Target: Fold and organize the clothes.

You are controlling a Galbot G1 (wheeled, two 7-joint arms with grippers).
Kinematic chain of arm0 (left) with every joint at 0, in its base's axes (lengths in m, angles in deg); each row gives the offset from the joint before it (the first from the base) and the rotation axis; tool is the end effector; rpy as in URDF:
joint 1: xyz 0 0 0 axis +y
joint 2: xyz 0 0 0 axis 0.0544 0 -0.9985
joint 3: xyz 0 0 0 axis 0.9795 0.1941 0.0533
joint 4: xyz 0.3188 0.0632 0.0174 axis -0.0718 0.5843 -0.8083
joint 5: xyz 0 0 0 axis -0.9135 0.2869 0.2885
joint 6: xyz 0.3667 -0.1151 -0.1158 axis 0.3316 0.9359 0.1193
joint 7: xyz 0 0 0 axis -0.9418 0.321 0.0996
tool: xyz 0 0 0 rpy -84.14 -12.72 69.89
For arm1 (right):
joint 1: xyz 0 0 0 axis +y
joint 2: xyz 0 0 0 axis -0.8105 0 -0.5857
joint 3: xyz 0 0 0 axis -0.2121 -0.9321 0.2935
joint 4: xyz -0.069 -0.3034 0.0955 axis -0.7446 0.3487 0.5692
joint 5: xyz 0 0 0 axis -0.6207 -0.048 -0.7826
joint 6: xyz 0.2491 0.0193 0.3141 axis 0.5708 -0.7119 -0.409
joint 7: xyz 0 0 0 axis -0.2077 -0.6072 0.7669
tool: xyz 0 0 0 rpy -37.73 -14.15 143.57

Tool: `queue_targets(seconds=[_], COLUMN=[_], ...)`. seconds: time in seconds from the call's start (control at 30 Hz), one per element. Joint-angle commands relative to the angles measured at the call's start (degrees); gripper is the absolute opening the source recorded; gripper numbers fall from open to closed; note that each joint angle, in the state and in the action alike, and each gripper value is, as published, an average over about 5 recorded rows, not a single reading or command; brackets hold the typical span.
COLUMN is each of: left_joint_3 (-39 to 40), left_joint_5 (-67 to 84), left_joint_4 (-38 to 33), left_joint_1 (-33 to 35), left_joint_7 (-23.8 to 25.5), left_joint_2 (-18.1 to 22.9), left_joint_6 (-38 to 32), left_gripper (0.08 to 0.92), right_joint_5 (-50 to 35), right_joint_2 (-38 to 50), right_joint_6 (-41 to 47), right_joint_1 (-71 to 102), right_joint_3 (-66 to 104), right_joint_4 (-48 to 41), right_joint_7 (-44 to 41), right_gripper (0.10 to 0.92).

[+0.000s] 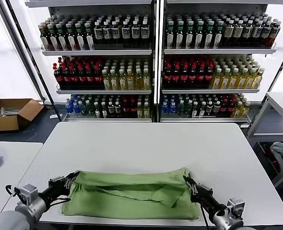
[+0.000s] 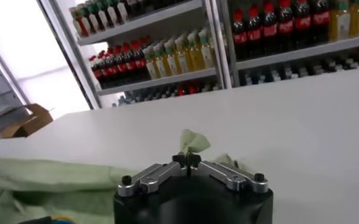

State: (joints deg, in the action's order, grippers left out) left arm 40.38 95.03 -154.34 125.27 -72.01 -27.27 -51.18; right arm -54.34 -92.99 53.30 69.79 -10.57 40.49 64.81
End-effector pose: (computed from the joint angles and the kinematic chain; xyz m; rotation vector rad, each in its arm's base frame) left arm 0.2609 0.1401 -0.2227 -0.4319 -2.5962 -0.1898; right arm 0.2251 -0.0524 -0.2341 0.4272 -2.6813 -0.2702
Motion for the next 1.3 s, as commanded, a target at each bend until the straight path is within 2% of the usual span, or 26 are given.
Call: queue_targets(seconds=[0.03, 0.23, 0.33, 0.43, 0.6, 0.77, 0.9, 1.3], left_joint_3=[-5.08, -12.43, -12.81, -9.06, -0.98, 6.27, 9.02, 10.94], left_joint_5=[-5.11, -1.50, 5.18, 9.01, 5.40, 1.16, -2.16, -4.34], left_joint_4=[-4.84, -4.01, -4.78, -5.78, -4.30, -2.47, -0.97, 0.16], left_joint_1=[9.82, 10.65, 10.76, 9.75, 5.03, 3.42, 3.11, 4.60], left_joint_7=[-0.77, -3.90, -7.20, -11.05, -18.09, -25.69, -27.65, -27.10], left_joint_2=[2.31, 2.47, 3.72, 7.41, 15.34, 19.07, 19.67, 20.09], left_joint_6=[-0.38, -1.33, -2.91, -4.71, -5.12, -3.79, -2.59, -2.46], left_gripper=[0.147, 0.316, 0.403, 0.489, 0.636, 0.774, 0.819, 0.806], right_joint_5=[0.76, -4.88, -8.23, -9.30, -9.57, -9.40, -9.46, -10.49], right_joint_2=[-0.02, 1.92, 3.33, 3.98, 3.01, 2.02, 2.28, 3.99], right_joint_6=[-3.37, -9.93, -12.24, -14.12, -16.68, -17.48, -18.34, -18.46], right_joint_1=[4.06, -1.10, -1.23, -0.02, 0.59, 0.40, 0.22, -0.35], right_joint_3=[4.26, 16.68, 21.81, 23.77, 23.05, 21.42, 20.66, 20.62], right_joint_4=[1.52, -5.09, -7.54, -8.52, -8.52, -8.57, -9.07, -9.22], right_joint_7=[0.95, -2.83, -4.49, -5.82, -6.32, -6.56, -6.68, -6.89], right_gripper=[0.198, 0.371, 0.457, 0.544, 0.691, 0.806, 0.822, 0.823])
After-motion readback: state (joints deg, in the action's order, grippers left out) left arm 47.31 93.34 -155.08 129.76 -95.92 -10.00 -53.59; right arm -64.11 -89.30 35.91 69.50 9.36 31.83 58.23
